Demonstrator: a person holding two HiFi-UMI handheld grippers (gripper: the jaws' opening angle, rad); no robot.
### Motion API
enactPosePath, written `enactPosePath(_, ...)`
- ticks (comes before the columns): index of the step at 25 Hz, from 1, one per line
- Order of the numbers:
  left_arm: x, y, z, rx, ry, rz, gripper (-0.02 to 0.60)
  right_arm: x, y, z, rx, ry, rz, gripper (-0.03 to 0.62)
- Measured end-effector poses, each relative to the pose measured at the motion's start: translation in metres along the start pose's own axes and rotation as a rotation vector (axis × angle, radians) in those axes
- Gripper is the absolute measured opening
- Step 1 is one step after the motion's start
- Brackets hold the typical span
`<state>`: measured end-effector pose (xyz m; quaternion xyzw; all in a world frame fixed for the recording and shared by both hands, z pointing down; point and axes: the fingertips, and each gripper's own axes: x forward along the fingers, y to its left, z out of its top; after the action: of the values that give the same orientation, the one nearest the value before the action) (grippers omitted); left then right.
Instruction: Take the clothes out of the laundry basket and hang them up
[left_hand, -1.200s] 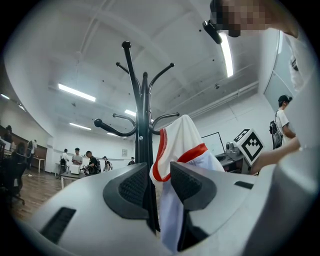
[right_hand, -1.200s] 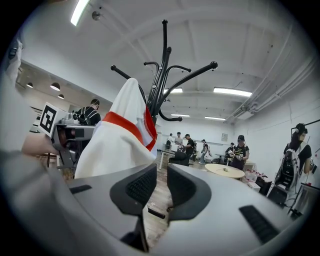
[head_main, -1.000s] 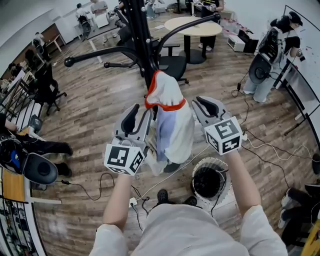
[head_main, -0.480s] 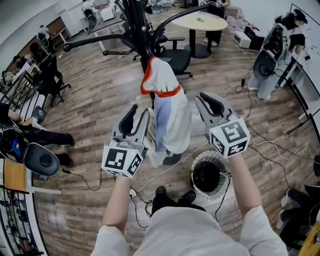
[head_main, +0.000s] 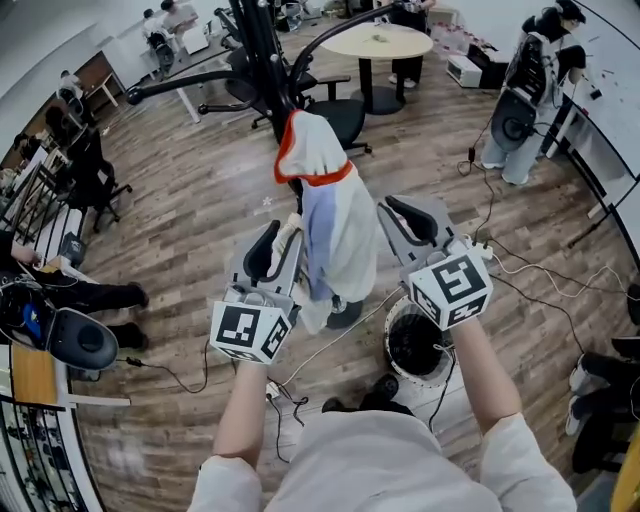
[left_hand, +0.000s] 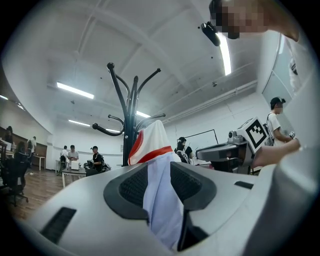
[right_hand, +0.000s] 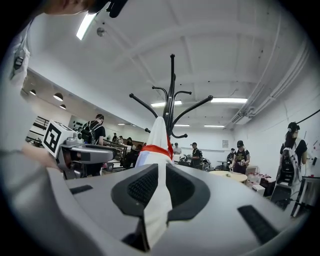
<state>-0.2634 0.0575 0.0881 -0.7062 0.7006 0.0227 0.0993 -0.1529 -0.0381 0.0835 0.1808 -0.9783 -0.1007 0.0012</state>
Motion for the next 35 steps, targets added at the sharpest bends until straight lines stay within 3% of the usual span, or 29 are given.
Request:
enactPosePath(18, -0.090, -0.013, -0.005, -0.041, 0.030, -0.154, 0.124, -0.050, 0.100, -0.009, 0.109, 0.009, -0.135, 0.025)
enactPosePath(27, -0.114, -0.027, -0.018, -0.067, 0.061, -0.204, 0.092, -0.063, 0.139, -0.016, 0.142, 0.022, -0.147, 0.015)
enactPosePath(35, -0.124, -0.023, -0.028, -0.102, 0.081, -0.192, 0.055, -0.061, 0.156, -0.022, 0.164, 0.030, -0.131, 0.008)
